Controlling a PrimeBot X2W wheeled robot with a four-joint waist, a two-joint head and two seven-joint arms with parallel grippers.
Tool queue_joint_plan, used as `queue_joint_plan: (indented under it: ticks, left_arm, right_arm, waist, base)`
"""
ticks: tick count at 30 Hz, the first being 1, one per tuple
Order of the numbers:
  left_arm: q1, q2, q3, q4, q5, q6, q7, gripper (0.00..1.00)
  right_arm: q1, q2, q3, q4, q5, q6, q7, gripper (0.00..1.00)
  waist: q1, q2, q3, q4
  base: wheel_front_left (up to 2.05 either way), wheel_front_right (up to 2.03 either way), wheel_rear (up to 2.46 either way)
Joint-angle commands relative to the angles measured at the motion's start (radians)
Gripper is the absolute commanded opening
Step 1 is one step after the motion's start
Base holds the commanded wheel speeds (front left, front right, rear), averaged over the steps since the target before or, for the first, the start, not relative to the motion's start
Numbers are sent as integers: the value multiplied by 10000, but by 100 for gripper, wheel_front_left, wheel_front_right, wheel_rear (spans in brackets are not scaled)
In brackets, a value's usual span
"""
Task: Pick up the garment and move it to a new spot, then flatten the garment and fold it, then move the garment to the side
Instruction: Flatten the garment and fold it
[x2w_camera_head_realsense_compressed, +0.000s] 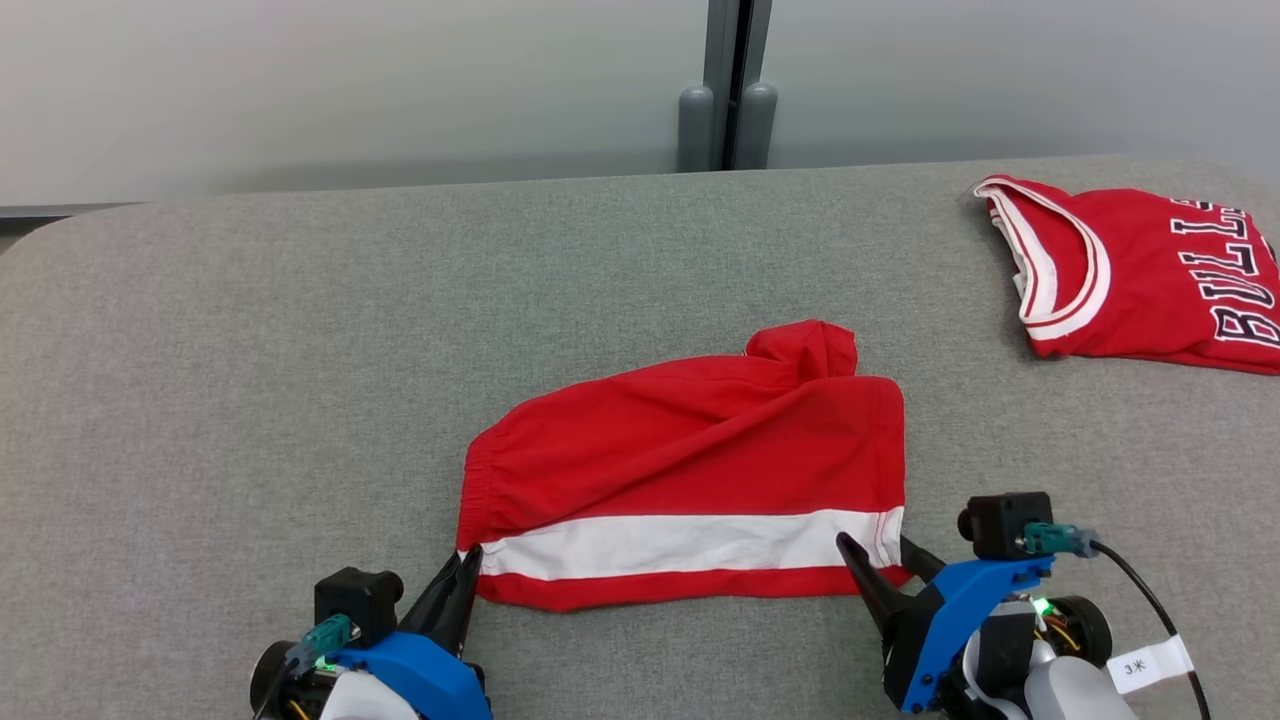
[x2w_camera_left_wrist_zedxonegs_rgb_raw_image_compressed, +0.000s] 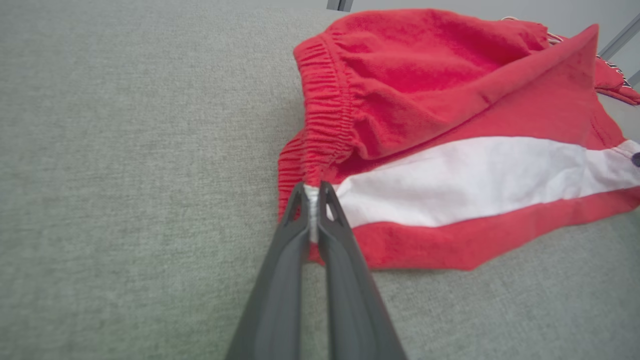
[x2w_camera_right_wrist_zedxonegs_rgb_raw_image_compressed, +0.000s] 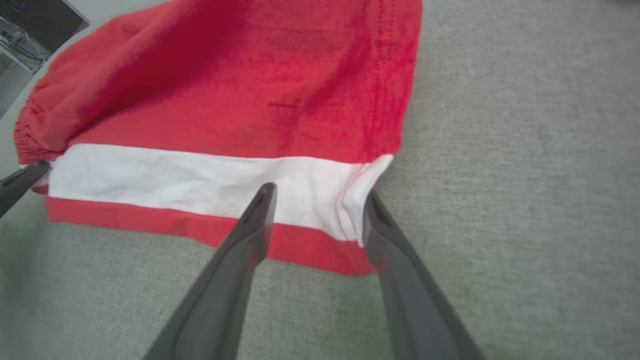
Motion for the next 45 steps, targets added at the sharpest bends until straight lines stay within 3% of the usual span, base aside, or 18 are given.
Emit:
queue_joint_plan:
  ticks: [1,3,4,11,15,19,27,33,39,45]
  left_arm:
    - [-165,64,-10,0,-25,-68,-42,0]
    - [-197,65,8,-10,-67,-51,-61,0]
    - [-199,57,29,-21,-101,-50,-76,0]
    - [-91,-202,347,-451,-1027,-62,-284,0]
    - [-30,22,375,-1101,-1412,-66,-354,0]
    - [163,221,686,-2562,-2689,-67,-177,0]
    - [-286,1363,1422,-6091,-5468,-60,1796,0]
    - [-1669,1853,2058,-7987,-6817,592,3436,0]
    - [-3396,2125,2014,-8670,-6425,1445,4228,0]
    - [-5385,2150,2051,-7795,-5683,1809,4293,0]
  right_arm:
    - [-232,-27,1,102,-90,1,105,58]
    - [-332,-26,54,207,-157,1,113,23]
    - [-371,-26,90,285,-250,1,174,0]
    - [-624,-29,-52,14,-152,1,-293,0]
    - [-696,-24,-164,-854,-70,1,-506,0]
    - [-719,-21,-381,-2000,348,2,-373,0]
    - [-896,-21,-985,-4528,891,2,277,0]
    - [-1883,-231,-1059,-6175,835,1,1029,0]
    - [-3811,-708,-914,-6555,489,1,1360,0]
    - [-6409,-1508,-295,-5394,348,1,1228,0]
  waist:
    - [0,0,28,3]
    - [0,0,63,2]
    - [0,0,72,6]
    - [0,0,-11,58]
    - [0,0,-131,-26]
    - [0,0,-240,-140]
    - [0,0,-84,-185]
    - [0,0,322,-313]
    - [0,0,1142,-509]
    - [0,0,2503,-644]
  base:
    - [0,0,0]
    - [0,0,0]
    - [0,0,0]
    - [0,0,0]
    - [0,0,0]
    - [0,0,0]
    - [0,0,0]
    - [0,0,0]
    - [0,0,0]
    - [0,0,0]
